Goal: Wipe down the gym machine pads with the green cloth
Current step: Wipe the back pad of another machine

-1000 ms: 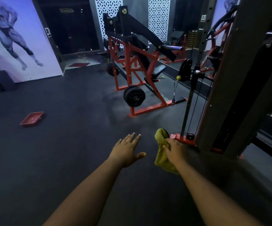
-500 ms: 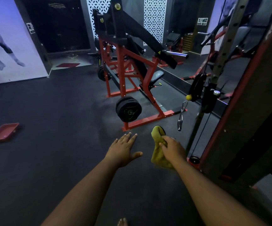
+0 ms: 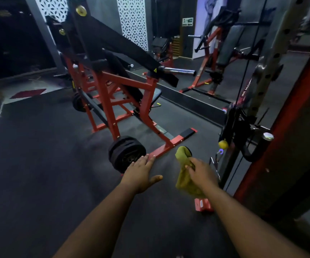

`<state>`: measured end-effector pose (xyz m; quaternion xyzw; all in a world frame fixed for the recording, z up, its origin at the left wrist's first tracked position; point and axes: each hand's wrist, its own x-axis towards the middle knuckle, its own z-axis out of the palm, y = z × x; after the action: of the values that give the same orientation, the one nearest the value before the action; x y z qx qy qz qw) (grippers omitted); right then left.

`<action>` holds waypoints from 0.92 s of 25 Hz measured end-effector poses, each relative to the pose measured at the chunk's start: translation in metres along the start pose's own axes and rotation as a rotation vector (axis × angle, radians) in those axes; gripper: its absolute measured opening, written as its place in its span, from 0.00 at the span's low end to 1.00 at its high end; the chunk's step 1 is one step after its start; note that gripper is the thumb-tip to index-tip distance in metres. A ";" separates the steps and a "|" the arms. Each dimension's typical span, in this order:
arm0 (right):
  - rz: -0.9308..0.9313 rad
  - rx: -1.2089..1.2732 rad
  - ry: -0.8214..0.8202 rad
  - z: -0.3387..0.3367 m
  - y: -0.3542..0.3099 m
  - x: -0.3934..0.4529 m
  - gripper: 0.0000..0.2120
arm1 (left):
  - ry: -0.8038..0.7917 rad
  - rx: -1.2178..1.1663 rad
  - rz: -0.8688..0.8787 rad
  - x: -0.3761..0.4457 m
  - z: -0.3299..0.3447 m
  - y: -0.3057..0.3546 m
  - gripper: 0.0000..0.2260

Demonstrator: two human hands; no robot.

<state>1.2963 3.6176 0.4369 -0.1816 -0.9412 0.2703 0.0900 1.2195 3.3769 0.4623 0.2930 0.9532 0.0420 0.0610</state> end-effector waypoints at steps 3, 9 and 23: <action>0.027 0.053 0.055 0.023 0.006 0.089 0.12 | 0.021 0.028 0.053 0.100 -0.005 -0.017 0.41; 0.123 0.068 0.066 0.029 0.018 0.269 0.09 | -0.016 0.049 0.100 0.292 -0.033 -0.033 0.41; 0.711 0.003 0.432 -0.045 0.134 0.581 0.12 | -0.066 -0.021 0.568 0.722 -0.060 0.064 0.41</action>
<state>0.8147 3.9713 0.4438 -0.5478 -0.7789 0.2418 0.1866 0.6541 3.8345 0.4625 0.5489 0.8300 0.0577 0.0809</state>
